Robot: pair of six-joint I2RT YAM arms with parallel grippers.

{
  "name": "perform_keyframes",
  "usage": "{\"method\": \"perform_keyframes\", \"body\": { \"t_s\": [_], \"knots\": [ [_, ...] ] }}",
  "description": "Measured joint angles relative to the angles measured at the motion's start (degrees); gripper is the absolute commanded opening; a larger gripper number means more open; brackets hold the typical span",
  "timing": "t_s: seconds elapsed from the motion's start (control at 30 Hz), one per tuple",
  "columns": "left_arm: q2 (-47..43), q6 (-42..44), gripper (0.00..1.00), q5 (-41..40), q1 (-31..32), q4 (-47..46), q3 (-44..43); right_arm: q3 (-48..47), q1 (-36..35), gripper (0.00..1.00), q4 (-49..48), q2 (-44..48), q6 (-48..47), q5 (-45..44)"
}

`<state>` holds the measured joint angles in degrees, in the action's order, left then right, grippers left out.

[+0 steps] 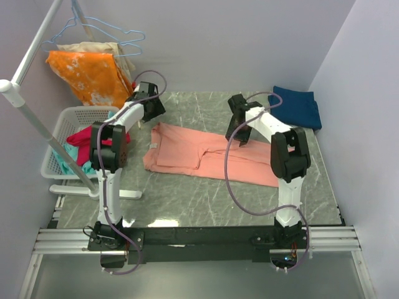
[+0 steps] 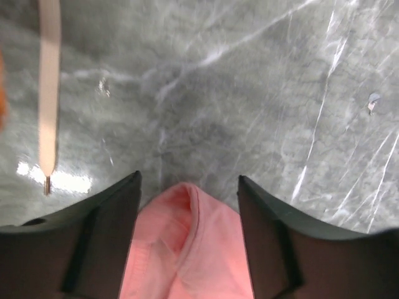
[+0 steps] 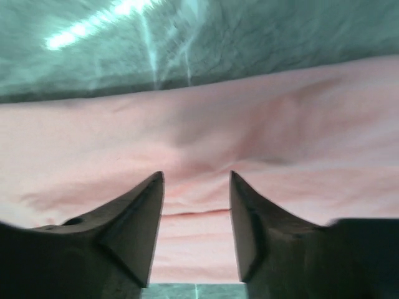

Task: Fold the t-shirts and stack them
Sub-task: Fold the tshirt

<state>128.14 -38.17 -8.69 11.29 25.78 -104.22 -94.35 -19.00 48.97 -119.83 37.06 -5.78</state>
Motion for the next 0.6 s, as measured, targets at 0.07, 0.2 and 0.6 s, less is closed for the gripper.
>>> {"method": "perform_keyframes", "body": {
  "t_s": [0.07, 0.2, 0.6],
  "knots": [
    [-0.5, 0.7, 0.73, -0.5, -0.1, -1.2, 0.6, 0.2, 0.1, 0.6, -0.6, 2.5, -1.0, -1.1],
    [-2.7, 2.1, 0.72, -0.8, 0.0, -1.5, 0.9, 0.2, 0.1, 0.64, -1.0, 7.8, -2.6, -4.1],
    [-6.7, 1.9, 0.7, -1.3, 10.8, 7.9, 1.4, 17.6, 2.8, 0.79, -1.9, 16.3, -7.4, -8.0]
  ]
}}
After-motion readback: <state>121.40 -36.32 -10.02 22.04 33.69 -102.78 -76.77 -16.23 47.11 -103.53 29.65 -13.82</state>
